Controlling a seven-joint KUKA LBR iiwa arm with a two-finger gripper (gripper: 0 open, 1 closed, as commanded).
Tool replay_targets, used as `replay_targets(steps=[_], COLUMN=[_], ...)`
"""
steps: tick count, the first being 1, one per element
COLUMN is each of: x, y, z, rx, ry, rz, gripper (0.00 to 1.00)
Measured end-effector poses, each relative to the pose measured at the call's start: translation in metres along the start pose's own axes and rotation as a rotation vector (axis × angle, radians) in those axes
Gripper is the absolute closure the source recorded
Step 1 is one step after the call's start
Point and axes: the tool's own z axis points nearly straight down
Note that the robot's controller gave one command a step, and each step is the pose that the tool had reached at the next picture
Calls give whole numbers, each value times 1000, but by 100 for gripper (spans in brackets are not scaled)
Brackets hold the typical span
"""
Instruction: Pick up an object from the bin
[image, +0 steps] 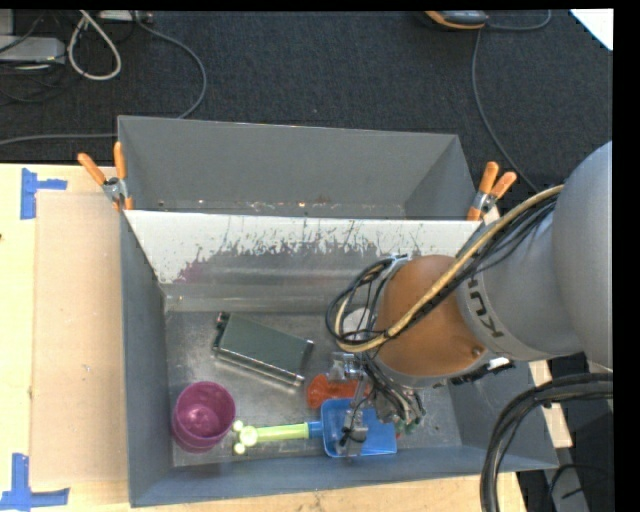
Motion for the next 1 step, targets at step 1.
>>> replay_targets(steps=[1], x=[0], y=[-1], z=[0], rx=[1], ry=[-1], rz=[6], gripper=[0])
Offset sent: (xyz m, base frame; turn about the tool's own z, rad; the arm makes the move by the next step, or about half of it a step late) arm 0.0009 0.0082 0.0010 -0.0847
